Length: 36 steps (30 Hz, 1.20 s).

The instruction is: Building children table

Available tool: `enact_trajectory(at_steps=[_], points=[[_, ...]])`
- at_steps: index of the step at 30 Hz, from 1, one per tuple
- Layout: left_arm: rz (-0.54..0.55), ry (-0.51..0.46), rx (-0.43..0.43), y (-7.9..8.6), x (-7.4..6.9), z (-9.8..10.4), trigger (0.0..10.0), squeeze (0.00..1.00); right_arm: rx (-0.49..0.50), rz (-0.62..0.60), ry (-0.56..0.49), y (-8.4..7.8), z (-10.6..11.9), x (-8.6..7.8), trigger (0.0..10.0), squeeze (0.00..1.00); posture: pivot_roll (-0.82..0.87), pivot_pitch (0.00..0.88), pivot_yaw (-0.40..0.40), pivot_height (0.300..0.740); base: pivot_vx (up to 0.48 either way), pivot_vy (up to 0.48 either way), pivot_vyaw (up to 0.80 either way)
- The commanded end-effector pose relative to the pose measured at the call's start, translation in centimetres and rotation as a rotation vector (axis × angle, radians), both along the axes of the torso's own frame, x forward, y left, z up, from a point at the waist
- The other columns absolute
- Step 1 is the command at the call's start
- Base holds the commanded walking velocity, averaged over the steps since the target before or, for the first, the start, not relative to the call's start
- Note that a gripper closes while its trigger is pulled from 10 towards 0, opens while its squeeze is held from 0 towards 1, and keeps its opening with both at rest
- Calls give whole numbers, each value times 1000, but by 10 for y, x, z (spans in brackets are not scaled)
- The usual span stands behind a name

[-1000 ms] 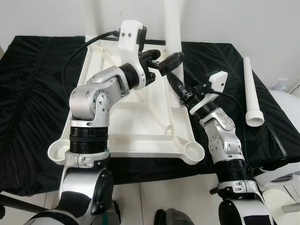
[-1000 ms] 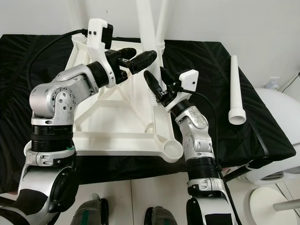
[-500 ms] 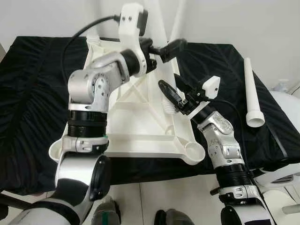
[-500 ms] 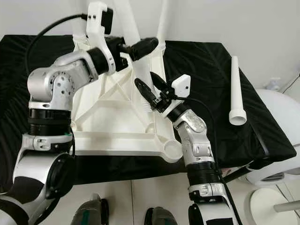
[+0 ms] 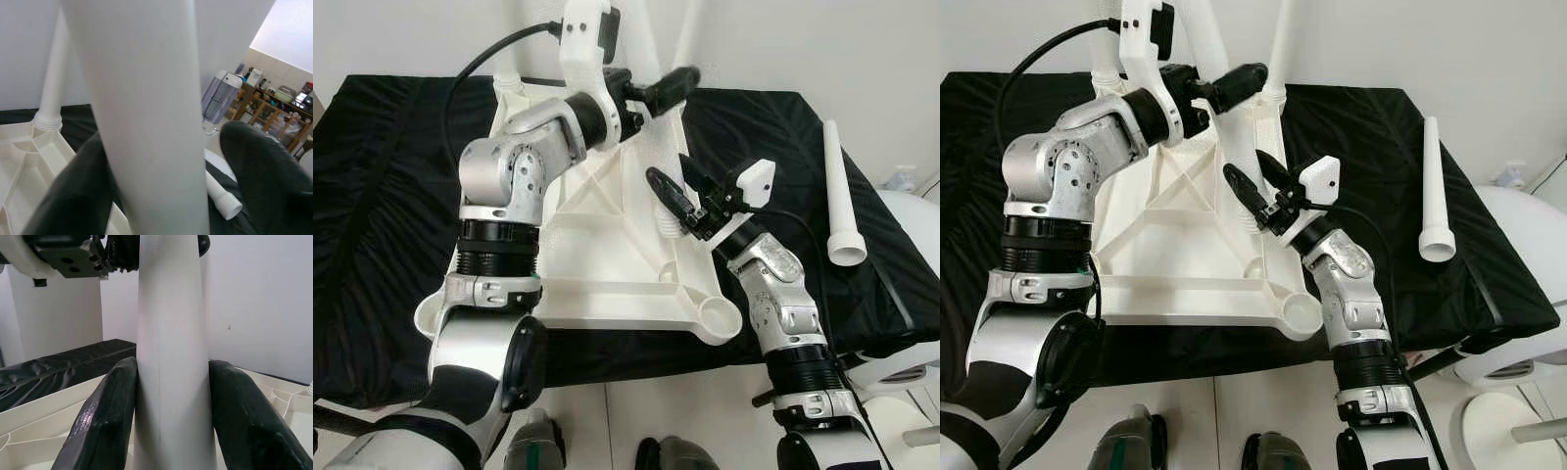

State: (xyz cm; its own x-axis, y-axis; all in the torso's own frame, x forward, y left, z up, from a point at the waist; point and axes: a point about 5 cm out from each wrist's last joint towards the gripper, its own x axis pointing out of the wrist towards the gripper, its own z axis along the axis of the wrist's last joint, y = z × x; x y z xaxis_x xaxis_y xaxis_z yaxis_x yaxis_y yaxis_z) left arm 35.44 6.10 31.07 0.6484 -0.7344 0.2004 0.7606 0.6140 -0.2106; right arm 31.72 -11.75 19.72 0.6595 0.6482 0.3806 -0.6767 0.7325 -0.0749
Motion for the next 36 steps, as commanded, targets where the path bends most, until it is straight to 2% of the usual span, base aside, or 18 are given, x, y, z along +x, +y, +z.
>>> enact_trajectory(at_steps=[1,14,15,17,18,23,25,27,28,32,36], points=[[-1,-15,-19,-1,1,6,0,0,-16,-6,-10,-2,0,-1,10000,0,9,31,-42,740,0,0,0],[-22,-50,-48,-1,-2,14,0,0,-31,-24,3,-4,-3,-2,10000,0,9,42,-42,740,0,0,0],[-18,-74,-18,-3,-4,14,4039,0,-24,-28,21,-6,-4,-1,10000,0,9,53,-50,740,0,0,0],[-14,-92,5,-5,-5,15,4039,0,-19,-30,34,-7,-4,0,10000,0,9,53,-50,740,0,0,0],[-8,-116,30,-6,-7,14,10000,0,-17,-29,43,-8,-3,0,10000,1000,10,57,-56,740,0,0,0],[-15,-164,58,-9,-11,15,10000,0,-27,-28,38,-10,-2,1,10000,1000,10,59,-60,740,0,0,0],[-15,-237,83,-12,-20,18,10000,0,-61,-62,33,-15,2,5,10000,1000,14,63,-74,740,0,0,0],[-12,-257,88,-12,-23,20,10000,0,-79,-84,27,-17,4,6,10000,1000,14,63,-74,740,0,0,0],[-10,-272,92,-13,-26,20,10000,0,-96,-103,35,-19,5,9,10000,0,16,64,-78,740,0,0,0],[-6,-301,108,-16,-31,21,10000,0,-113,-112,47,-19,8,11,10000,0,21,65,-86,740,0,0,0],[-10,-357,162,-24,-39,16,10000,0,-138,-77,49,-15,19,11,10000,0,23,66,-92,740,0,0,0]])
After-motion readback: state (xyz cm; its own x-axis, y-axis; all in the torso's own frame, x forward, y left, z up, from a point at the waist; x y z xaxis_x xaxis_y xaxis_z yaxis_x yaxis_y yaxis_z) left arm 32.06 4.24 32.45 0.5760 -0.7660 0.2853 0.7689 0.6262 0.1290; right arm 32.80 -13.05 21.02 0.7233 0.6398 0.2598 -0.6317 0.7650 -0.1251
